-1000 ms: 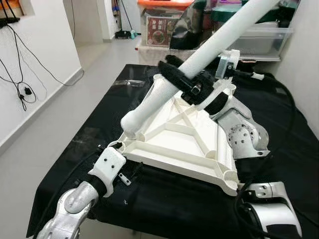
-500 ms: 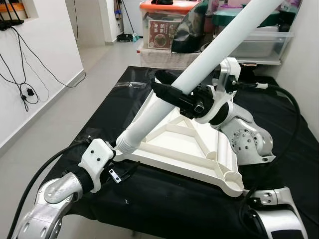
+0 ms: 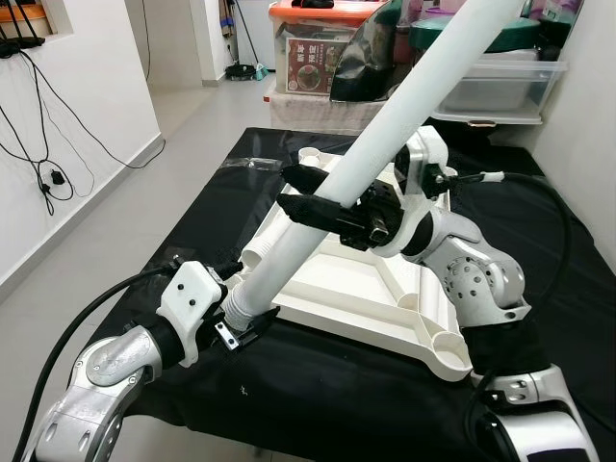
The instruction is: Building children table
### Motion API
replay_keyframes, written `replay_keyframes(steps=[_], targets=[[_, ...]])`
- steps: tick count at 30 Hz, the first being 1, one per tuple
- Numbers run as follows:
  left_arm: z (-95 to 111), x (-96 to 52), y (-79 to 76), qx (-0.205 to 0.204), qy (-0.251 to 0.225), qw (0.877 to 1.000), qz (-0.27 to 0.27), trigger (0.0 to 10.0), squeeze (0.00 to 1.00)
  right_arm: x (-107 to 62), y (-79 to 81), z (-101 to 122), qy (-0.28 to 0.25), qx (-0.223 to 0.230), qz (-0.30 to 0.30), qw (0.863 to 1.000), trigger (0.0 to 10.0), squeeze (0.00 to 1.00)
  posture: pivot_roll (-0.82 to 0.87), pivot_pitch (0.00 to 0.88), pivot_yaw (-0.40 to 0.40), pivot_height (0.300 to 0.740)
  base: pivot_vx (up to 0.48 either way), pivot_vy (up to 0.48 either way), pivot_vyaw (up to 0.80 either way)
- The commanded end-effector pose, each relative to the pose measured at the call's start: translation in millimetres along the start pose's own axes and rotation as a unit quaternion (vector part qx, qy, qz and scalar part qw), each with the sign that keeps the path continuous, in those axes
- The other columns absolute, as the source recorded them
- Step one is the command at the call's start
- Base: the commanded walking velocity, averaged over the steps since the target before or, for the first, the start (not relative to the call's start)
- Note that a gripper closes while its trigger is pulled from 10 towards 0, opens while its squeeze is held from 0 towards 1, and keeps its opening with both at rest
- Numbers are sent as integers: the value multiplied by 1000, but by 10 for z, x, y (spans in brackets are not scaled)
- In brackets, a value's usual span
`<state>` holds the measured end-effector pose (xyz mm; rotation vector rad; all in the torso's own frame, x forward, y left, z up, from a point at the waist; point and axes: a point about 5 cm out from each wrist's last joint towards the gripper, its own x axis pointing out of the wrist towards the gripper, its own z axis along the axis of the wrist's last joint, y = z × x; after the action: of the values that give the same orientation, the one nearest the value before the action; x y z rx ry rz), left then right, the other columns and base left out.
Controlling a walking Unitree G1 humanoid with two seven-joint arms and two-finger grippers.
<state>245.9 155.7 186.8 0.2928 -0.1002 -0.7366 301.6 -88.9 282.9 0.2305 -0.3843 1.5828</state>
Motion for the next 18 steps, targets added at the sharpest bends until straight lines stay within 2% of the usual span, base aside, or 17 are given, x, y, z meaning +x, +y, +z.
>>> replay_keyframes(steps=[1,2,3,5,6,9,11,18], targets=[[-44,23,24,-13,13,1000,-9,10000,0,49,83,9,-5,10,41,999,0,0,117,0,-52,740,0,0,0],[-44,23,24,-13,13,1000,-9,10000,0,49,83,9,-5,10,41,999,0,0,117,0,-52,740,0,0,0],[-113,45,24,-35,22,999,-20,10000,0,77,115,21,-10,12,56,998,0,0,126,0,-60,740,0,0,0],[-186,55,11,-38,37,998,-38,10000,0,103,144,26,-11,12,70,997,0,0,121,0,-57,740,0,0,0],[-243,60,-6,-35,52,996,-60,10000,0,128,175,21,-8,13,85,996,0,0,118,0,-54,740,0,0,0],[-276,60,-17,-31,62,995,-75,10000,0,143,194,15,-5,13,94,995,0,0,118,0,-54,740,0,0,0],[-323,80,-29,-19,80,990,-112,10000,0,168,254,-44,4,21,111,994,0,0,119,0,-46,740,0,0,0],[-302,103,-35,5,88,985,-149,10000,0,169,320,-95,17,26,125,992,0,0,111,0,-39,740,0,0,0]])
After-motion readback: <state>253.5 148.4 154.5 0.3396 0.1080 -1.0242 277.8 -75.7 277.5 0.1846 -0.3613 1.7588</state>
